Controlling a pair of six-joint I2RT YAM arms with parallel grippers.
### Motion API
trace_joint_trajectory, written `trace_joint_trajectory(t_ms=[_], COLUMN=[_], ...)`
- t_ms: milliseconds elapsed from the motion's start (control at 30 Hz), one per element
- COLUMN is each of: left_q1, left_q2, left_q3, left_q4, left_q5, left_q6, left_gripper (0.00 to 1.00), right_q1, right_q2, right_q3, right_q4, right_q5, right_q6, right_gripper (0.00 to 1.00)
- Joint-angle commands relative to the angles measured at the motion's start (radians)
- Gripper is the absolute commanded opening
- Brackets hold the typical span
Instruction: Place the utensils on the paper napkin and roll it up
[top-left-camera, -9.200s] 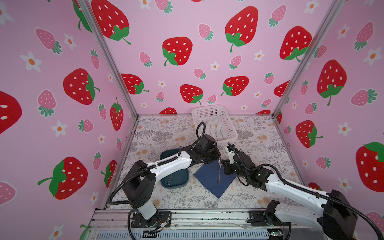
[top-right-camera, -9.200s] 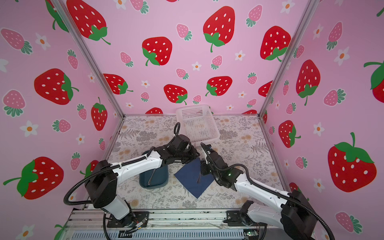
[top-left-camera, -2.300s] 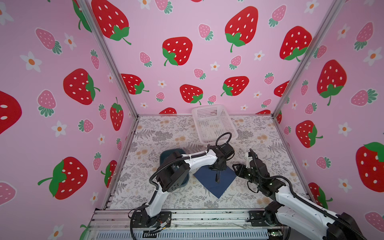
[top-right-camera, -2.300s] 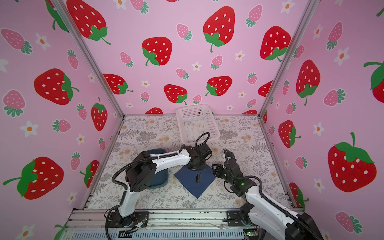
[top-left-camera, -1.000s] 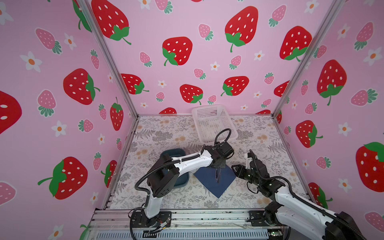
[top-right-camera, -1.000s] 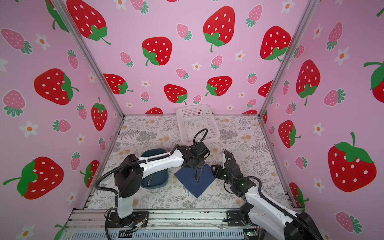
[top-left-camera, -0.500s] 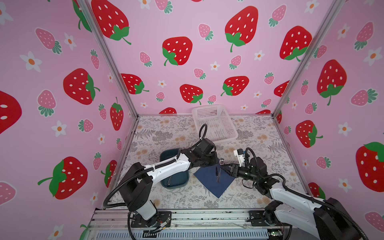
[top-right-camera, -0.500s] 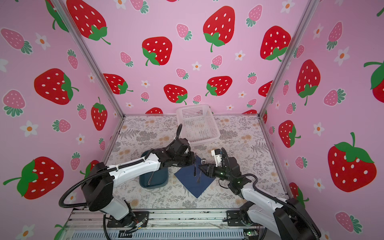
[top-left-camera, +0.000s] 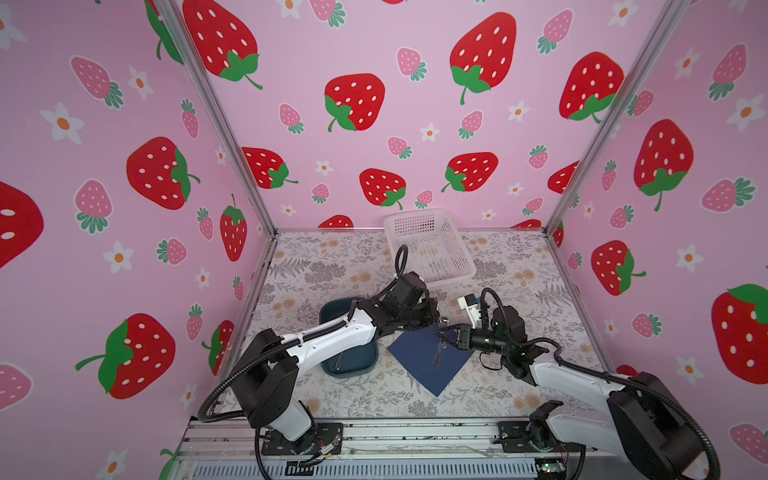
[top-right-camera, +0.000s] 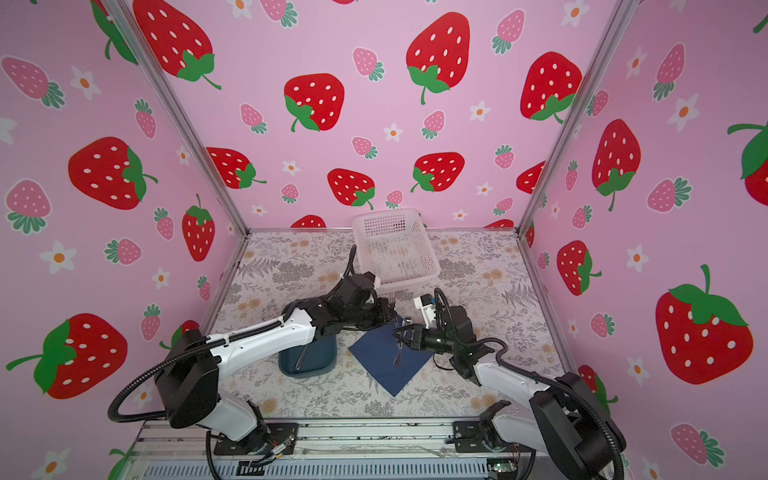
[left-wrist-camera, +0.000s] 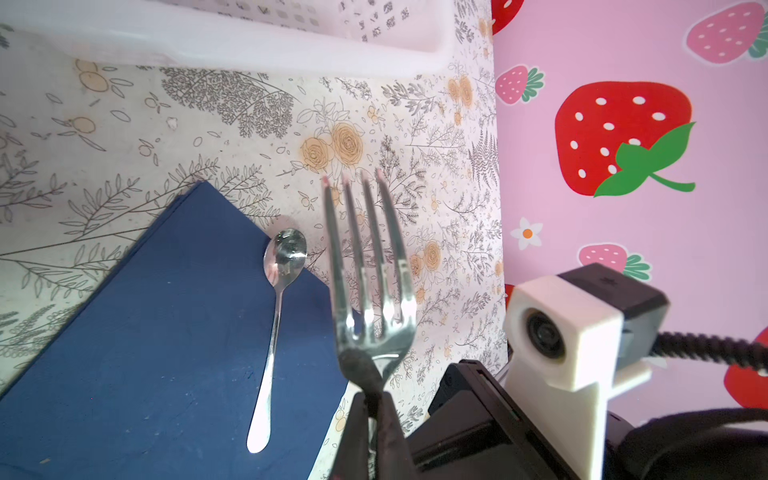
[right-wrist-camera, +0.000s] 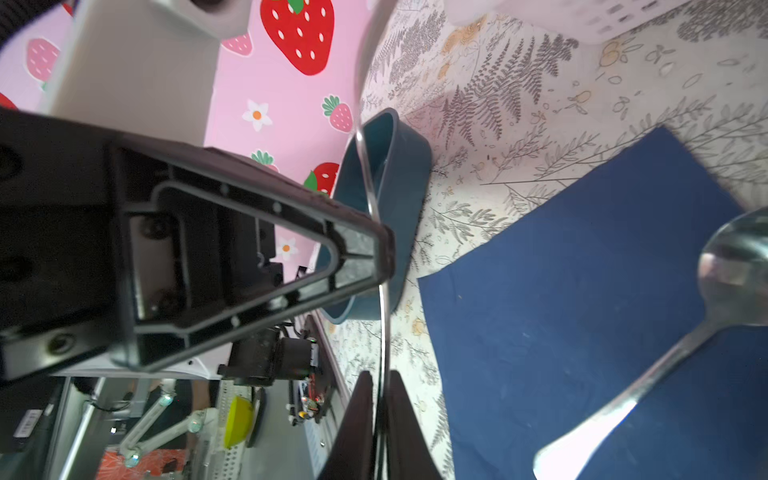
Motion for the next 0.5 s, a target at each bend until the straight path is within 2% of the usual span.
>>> trace_joint_trajectory(t_ms=[0, 200, 400, 467], left_q1=[0.004, 0.005, 0.015, 0.015], left_q2=[-0.005, 0.023, 0.041, 0.029], left_q3=[-0.003, 0.026, 0.033, 0.034], left_q4=[0.029, 0.03, 0.032, 0.021], left_q5=[-0.006, 0.002, 0.018, 0.0], left_q6=[-0.043, -0.079, -0.199, -0.212], left_gripper=[0.0, 0.15, 0.16, 0.16], right_q1=[0.026, 0.09, 0.233, 0.257], right_q2=[-0.057, -0.065, -0.057, -0.053], right_q3=[0.077, 0.178, 0.271, 0.286], right_q4=[-0.107, -0.334, -0.523, -0.56], right_q5=[0.09, 0.302, 0.712, 0.807], right_q6=[-0.108, -0.233, -0.33, -0.335], right_gripper=[0.03, 0.0, 0.0, 0.0])
